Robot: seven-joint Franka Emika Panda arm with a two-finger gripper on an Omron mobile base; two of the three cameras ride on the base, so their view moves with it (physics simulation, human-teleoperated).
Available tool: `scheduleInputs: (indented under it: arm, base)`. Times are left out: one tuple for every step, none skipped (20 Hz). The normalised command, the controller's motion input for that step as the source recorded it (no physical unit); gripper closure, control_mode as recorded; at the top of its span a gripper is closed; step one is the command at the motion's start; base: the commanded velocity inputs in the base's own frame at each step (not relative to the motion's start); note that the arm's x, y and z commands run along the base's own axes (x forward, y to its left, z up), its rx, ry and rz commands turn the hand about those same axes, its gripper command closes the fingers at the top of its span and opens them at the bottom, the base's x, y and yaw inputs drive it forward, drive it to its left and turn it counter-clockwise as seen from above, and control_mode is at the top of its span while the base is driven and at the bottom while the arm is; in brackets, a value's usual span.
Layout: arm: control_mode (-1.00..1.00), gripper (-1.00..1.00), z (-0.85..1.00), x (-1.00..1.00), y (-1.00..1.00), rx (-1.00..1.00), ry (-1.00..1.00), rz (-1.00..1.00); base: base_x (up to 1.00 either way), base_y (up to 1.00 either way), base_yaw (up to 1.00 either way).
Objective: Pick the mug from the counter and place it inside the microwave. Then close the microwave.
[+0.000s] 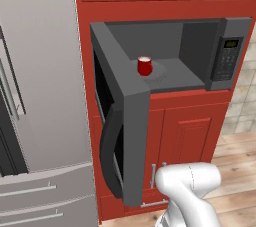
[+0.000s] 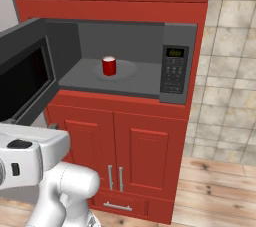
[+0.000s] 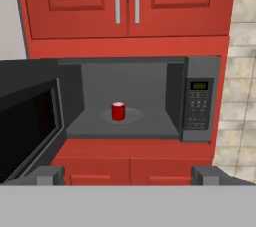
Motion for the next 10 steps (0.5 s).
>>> scheduleInputs:
  arm:
    - [-1.00,-1.00,0.00,-0.39,0.21,0.00,0.00,-0.04]
    - [-1.00,-1.00,0.00,-0.36,0.26,0.00,0.01,0.00]
    - [-1.00,-1.00,0.00,-0.09,0.18,0.00,0.05,0.02]
    - [-1.00,-1.00,0.00,-0.24,0.16,0.00,0.00,0.06]
    - [-1.00,-1.00,0.00,-0.29,0.34,0.00,0.00,0.05]
    - [-1.00,-1.00,0.00,-0.31,0.40,0.00,0.00,0.08]
    - [-1.00,-1.00,0.00,-0.32,0.44,0.00,0.00,0.08]
    - [-1.00,-1.00,0.00,-0.32,0.44,0.00,0.00,0.07]
    - [-1.00,-1.00,0.00,-0.30,0.44,0.00,0.00,0.07]
    - [-1.00,-1.00,0.00,-0.29,0.44,0.00,0.00,0.06]
  base:
    - [0.00,0.00,0.00]
    - [0.00,0.00,0.00]
    - [0.00,0.00,0.00]
    - [0.00,0.00,0.00]
    - [0.00,0.00,0.00]
    - [0.00,0.00,0.00]
    - [0.00,0.00,0.00]
    - [0.00,0.00,0.00]
    - [0.00,0.00,0.00]
    - [0.00,0.00,0.00]
